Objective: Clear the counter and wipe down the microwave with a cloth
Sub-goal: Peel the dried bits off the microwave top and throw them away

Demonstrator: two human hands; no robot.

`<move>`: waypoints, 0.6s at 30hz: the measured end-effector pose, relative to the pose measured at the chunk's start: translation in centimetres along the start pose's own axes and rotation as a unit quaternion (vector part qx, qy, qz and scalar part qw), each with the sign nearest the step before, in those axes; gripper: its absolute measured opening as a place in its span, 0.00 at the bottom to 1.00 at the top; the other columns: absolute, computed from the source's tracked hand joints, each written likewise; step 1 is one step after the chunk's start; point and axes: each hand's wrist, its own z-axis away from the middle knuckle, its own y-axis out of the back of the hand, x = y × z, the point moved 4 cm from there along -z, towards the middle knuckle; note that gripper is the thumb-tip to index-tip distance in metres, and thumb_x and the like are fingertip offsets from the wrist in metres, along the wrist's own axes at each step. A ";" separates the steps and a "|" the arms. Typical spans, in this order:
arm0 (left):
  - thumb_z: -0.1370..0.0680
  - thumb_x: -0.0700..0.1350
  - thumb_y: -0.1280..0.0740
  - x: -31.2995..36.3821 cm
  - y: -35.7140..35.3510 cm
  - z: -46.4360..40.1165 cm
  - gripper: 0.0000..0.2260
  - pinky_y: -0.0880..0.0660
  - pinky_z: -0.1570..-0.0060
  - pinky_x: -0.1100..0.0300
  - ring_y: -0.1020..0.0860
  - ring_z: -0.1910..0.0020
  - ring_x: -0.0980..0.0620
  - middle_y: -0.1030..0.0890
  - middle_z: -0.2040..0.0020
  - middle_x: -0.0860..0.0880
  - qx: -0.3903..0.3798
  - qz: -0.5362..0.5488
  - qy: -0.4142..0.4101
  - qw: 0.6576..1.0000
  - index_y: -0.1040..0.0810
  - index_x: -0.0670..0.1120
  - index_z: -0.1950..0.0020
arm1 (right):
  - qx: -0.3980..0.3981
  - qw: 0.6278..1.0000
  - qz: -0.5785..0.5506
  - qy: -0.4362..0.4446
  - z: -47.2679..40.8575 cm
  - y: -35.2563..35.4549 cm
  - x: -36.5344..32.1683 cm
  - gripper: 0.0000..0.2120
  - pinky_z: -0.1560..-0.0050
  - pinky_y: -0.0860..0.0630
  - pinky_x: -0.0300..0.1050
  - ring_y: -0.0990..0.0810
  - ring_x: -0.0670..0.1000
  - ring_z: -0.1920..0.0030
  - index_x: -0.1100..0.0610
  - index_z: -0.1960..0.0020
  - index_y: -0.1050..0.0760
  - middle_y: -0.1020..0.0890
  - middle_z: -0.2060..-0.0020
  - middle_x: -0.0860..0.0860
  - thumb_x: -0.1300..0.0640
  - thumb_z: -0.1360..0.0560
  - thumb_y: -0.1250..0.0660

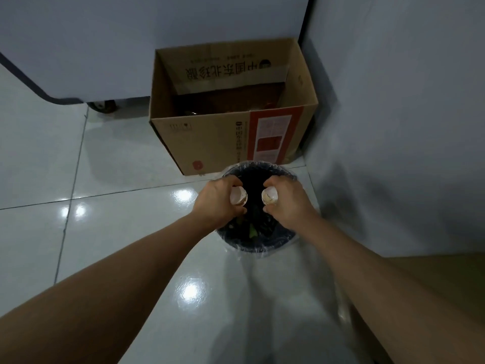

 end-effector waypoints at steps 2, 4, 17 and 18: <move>0.34 0.49 0.23 -0.6 -1.2 -0.8 0.26 0.24 0.49 0.54 0.23 0.46 0.48 0.20 0.43 0.48 0.004 -0.015 -0.009 1.000 0.26 0.49 0.38 | -0.002 1.000 0.015 0.001 -0.8 -1.2 0.8 0.27 0.45 0.29 0.43 0.24 0.55 0.41 0.57 0.36 0.28 0.24 0.40 0.54 0.59 0.33 0.24; 0.34 0.49 0.23 -1.1 -2.1 -1.4 0.26 0.24 0.50 0.54 0.23 0.45 0.47 0.21 0.43 0.48 0.005 -0.032 -0.015 0.999 0.26 0.49 0.38 | -0.003 1.000 0.020 -0.004 -1.5 -2.2 1.4 0.27 0.44 0.28 0.45 0.24 0.56 0.41 0.57 0.36 0.28 0.24 0.40 0.55 0.59 0.33 0.24; 0.33 0.49 0.25 -1.1 -3.7 -2.3 0.27 0.25 0.54 0.54 0.23 0.46 0.46 0.21 0.43 0.47 -0.005 -0.072 -0.036 0.997 0.29 0.49 0.36 | -0.043 0.998 0.038 -0.001 -1.7 -3.8 2.1 0.32 0.37 0.28 0.51 0.28 0.56 0.36 0.56 0.30 0.34 0.28 0.35 0.55 0.58 0.31 0.26; 0.33 0.48 0.25 -0.9 -3.3 -1.9 0.28 0.24 0.54 0.54 0.23 0.46 0.46 0.22 0.43 0.47 -0.009 -0.073 -0.034 0.997 0.30 0.49 0.36 | -0.046 0.998 0.039 -0.004 -1.3 -3.4 2.0 0.33 0.37 0.29 0.51 0.29 0.56 0.35 0.56 0.30 0.35 0.29 0.35 0.55 0.57 0.31 0.26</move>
